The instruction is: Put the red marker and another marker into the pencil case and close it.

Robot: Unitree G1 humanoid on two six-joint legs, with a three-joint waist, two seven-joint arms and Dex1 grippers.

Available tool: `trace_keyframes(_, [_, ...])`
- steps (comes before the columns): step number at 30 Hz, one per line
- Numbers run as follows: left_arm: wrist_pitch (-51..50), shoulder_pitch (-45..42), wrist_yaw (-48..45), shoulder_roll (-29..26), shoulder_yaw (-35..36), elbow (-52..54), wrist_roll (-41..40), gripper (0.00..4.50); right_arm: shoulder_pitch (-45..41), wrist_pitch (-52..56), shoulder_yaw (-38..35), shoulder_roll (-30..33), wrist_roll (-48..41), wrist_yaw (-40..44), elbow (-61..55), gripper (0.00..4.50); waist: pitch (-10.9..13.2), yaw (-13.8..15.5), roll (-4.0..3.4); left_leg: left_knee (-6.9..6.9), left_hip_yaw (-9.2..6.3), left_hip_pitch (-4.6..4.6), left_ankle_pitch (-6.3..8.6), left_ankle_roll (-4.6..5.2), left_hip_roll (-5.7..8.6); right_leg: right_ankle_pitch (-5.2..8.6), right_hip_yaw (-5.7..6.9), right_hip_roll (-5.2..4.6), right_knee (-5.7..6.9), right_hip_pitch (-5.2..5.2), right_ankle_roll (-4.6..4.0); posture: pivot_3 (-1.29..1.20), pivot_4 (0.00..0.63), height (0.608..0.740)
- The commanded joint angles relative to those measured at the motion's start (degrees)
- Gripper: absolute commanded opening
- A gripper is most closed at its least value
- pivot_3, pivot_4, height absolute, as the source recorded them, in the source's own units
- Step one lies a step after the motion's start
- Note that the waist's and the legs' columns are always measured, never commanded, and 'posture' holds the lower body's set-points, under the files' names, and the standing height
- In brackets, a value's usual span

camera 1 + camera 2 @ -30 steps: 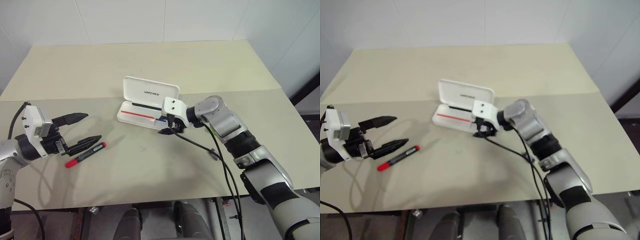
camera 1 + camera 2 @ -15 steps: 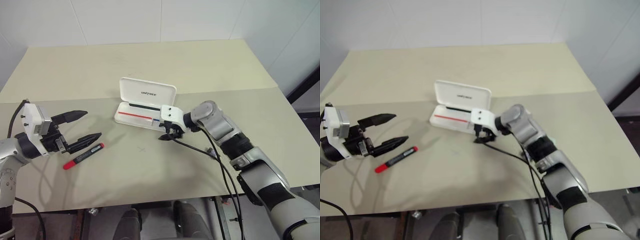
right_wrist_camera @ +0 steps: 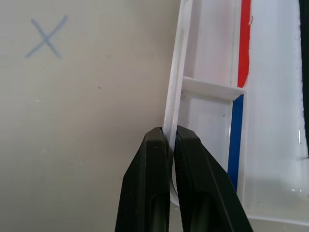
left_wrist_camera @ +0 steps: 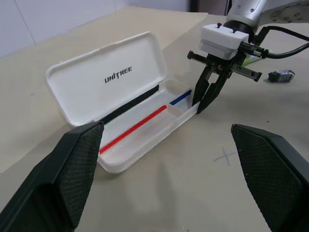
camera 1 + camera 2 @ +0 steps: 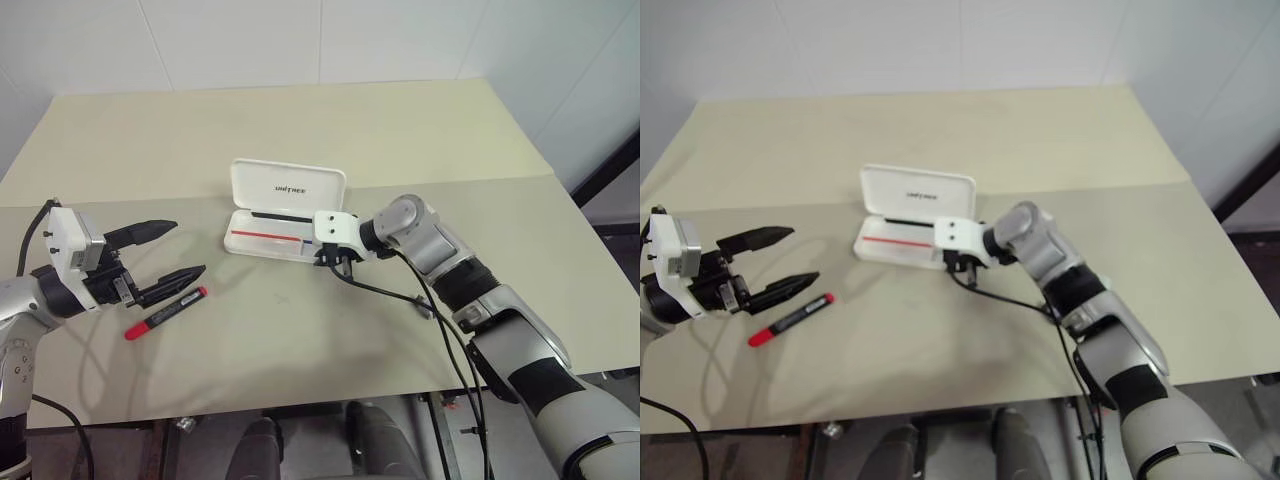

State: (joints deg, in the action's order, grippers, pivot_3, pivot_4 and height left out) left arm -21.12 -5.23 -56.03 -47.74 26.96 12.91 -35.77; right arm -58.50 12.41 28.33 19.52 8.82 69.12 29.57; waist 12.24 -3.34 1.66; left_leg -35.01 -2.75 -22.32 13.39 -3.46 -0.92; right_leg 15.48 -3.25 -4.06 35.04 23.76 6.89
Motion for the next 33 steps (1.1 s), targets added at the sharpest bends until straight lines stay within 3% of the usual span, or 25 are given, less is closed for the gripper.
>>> trace_keyframes(1, [0.21,0.42,-0.24,-0.39,1.62,1.80,-1.28,4.50,2.63,-0.20,-1.31,3.51,-2.42,4.75,-8.72,0.25,0.00,0.09,0.00,0.00,0.00,-0.02,0.03,0.00,0.00,0.01,0.00,0.00,-0.01,0.00,0.01,0.00,0.150,0.740])
trace_keyframes(9, [-0.27,-0.54,-0.71,-0.74,0.33,1.63,-1.26,4.50,10.89,7.51,-2.73,11.32,-4.29,6.87,-25.79,0.25,0.00,0.26,0.01,-0.03,0.00,-0.04,0.12,0.02,0.00,0.08,0.00,-0.01,-0.05,0.00,0.02,0.00,0.150,0.740])
trace_keyframes(21, [-0.76,-5.05,-2.64,-1.16,-3.03,-1.24,-0.67,4.50,19.80,20.77,-4.39,16.29,-5.98,2.92,-43.46,0.25,0.01,0.39,0.03,-0.07,0.01,-0.04,0.12,0.02,0.00,0.10,-0.01,0.00,-0.06,-0.01,-0.01,0.00,0.150,0.740])
trace_keyframes(33, [-1.30,-5.57,-3.42,-1.23,-3.72,-1.49,-0.72,4.50,22.10,16.54,-3.30,19.18,-8.84,3.20,-43.05,0.25,0.01,0.31,0.04,-0.08,0.03,-0.03,0.13,0.03,0.00,0.11,-0.02,0.00,-0.08,-0.02,-0.03,0.00,0.150,0.740])
